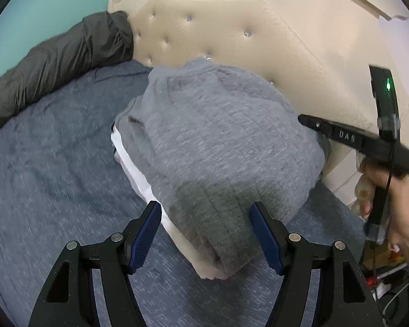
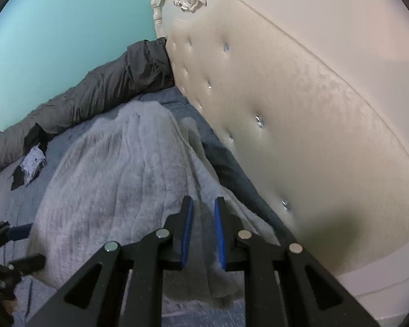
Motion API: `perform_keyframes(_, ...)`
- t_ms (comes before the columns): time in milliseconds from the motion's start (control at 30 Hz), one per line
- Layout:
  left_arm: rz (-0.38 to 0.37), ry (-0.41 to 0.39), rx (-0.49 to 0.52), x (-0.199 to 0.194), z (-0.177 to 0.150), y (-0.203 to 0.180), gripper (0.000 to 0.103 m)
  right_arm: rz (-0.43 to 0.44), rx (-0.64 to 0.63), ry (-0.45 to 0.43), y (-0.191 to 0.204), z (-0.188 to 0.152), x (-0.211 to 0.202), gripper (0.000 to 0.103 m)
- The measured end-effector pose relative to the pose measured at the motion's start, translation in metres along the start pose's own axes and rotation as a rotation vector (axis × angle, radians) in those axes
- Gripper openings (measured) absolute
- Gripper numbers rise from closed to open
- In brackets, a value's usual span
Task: Fold clothes
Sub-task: 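Release the sweatshirt with the right tool and lift both tools away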
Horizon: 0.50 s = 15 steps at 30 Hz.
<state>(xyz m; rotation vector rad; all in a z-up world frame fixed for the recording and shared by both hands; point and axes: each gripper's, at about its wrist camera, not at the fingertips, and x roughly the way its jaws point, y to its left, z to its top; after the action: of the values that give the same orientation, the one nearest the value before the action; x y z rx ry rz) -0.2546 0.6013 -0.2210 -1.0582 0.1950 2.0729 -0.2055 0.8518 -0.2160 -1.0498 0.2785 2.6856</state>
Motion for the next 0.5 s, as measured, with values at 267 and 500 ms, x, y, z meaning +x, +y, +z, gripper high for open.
perform_keyframes(267, 0.001, -0.014, -0.030, -0.030, -0.014, 0.003, 0.072, -0.038, 0.047, -0.094, 0.003, -0.011, -0.030, 0.014)
perform_keyframes(500, 0.006, -0.050, -0.040, -0.077, -0.024, -0.002, 0.072, -0.034, 0.048, -0.122, 0.026, -0.031, -0.074, 0.015)
